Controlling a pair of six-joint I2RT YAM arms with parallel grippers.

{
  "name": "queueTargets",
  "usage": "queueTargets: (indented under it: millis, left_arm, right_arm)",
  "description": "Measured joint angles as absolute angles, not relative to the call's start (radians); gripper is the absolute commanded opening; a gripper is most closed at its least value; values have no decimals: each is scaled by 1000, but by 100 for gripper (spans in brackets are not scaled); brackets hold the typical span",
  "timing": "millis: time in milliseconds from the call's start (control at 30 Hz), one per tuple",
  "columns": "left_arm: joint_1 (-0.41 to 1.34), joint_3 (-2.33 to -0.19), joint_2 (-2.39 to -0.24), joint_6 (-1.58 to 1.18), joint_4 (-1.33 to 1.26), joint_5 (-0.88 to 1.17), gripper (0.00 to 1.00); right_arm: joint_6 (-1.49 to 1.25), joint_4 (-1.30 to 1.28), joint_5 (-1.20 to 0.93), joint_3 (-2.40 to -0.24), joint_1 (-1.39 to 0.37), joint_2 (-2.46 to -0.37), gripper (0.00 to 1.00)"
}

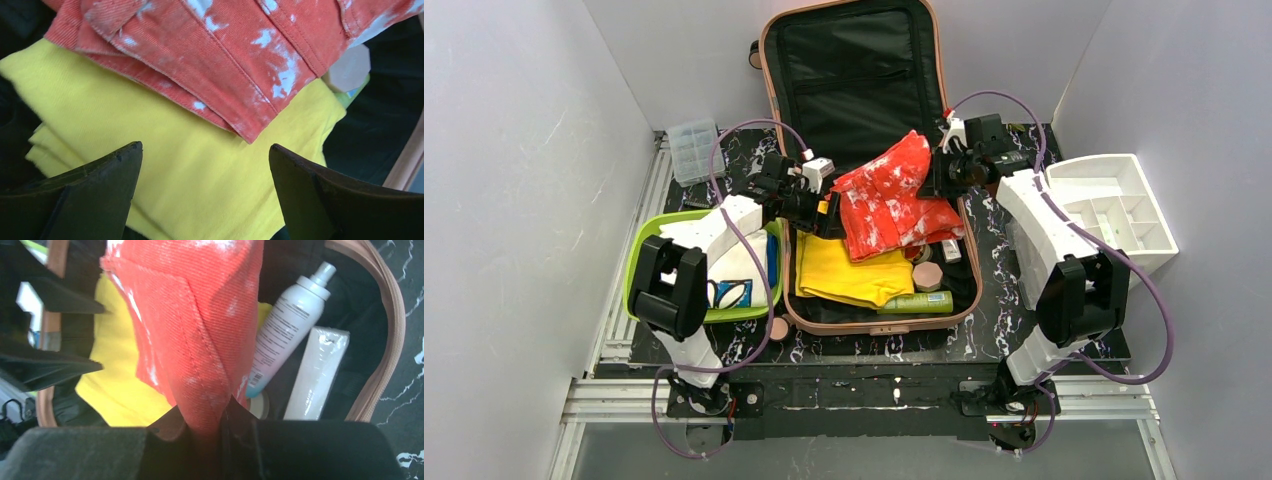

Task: Open, take out, and arrange the luggage
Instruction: Pick up the clothes from the opened luggage, then place the clothes in the bin.

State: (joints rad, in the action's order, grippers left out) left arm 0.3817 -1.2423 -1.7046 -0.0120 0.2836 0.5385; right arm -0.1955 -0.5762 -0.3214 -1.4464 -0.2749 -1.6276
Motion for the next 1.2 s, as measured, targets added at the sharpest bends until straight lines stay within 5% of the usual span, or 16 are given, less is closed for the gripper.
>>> queueTargets:
  millis: [633,1200]
  left_arm:
    - [226,-1156,-1528,-154,-63,920,98]
    - [332,-1333,-1964,-483,-350,1053,98]
  right_arm:
    - [-181,-628,-558,-1850,-273,-1621,1]
    - [-153,-731,-360,-1752,-103,-1564,1]
